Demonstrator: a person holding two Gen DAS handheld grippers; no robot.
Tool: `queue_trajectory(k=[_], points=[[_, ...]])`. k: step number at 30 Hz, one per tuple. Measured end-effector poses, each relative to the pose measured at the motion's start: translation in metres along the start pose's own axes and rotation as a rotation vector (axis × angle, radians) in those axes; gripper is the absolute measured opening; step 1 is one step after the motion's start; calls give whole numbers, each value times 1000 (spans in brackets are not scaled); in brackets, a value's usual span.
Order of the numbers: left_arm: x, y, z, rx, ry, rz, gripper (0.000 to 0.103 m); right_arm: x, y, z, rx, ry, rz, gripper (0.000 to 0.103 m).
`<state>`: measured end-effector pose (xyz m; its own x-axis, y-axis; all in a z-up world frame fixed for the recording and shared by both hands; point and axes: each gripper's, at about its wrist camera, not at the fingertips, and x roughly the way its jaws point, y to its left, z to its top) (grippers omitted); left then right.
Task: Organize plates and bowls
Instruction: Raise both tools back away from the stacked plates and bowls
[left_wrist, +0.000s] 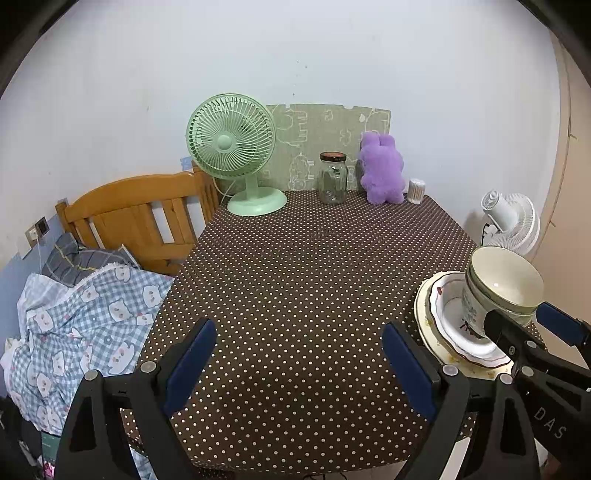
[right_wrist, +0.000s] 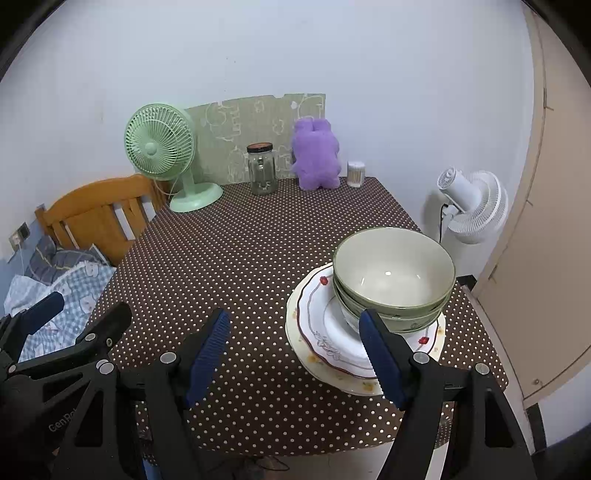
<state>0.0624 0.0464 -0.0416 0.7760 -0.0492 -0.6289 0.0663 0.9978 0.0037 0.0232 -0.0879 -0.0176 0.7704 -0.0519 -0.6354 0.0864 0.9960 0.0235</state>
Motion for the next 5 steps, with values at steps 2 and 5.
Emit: queue_trajectory(k=[2, 5], points=[[1, 1, 0, 1, -1, 3, 92, 1, 0, 0, 0, 4, 1, 75], [2, 3, 1, 1, -1, 8, 92, 3, 3, 0, -2, 8, -1, 75]])
